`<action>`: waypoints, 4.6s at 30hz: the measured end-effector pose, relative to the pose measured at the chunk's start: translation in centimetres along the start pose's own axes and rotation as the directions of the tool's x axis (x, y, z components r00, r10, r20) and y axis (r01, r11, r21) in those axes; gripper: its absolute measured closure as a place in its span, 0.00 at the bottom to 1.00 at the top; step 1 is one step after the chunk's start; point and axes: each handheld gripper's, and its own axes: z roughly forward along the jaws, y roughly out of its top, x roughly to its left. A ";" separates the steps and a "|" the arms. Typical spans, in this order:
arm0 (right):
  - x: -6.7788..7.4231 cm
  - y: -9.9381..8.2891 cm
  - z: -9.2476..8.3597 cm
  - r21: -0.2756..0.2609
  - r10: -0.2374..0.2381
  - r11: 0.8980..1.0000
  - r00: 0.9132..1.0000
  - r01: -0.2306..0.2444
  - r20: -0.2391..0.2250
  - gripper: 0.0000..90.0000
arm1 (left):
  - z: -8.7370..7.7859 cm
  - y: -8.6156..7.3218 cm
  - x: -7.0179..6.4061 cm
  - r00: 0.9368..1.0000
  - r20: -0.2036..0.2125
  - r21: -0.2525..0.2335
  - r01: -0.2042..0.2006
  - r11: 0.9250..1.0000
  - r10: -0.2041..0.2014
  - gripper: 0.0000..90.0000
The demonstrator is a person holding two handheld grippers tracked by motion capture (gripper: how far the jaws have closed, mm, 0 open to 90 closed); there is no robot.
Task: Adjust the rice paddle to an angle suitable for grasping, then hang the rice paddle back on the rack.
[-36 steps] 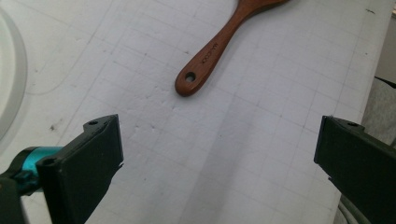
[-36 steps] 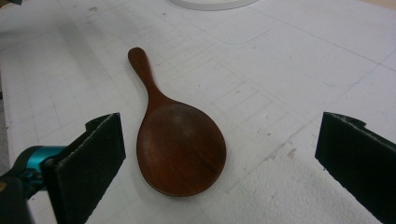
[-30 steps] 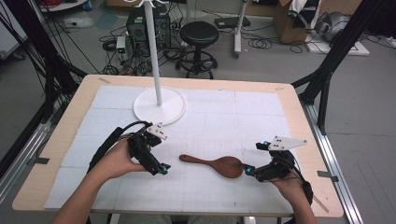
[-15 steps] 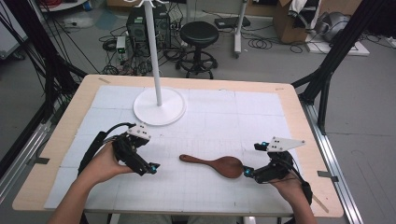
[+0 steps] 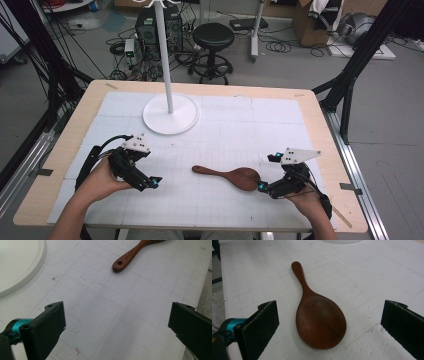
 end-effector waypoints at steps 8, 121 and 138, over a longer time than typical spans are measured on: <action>0.1 0.1 -0.1 -0.005 -0.009 1.000 1.000 0.009 -0.014 0.01 | -0.8 -1.2 0.4 1.000 -0.010 -0.030 0.017 0.999 -0.018 0.02; -0.1 4.6 -3.5 0.254 -0.155 0.952 0.985 0.171 -0.082 0.01 | -3.4 -4.4 1.0 0.997 -0.059 -0.204 0.031 0.978 -0.043 0.02; 1.5 6.7 -1.1 0.372 -0.204 0.898 0.972 0.234 -0.120 0.01 | -3.4 -4.5 1.1 0.997 -0.060 -0.205 0.035 0.978 -0.048 0.02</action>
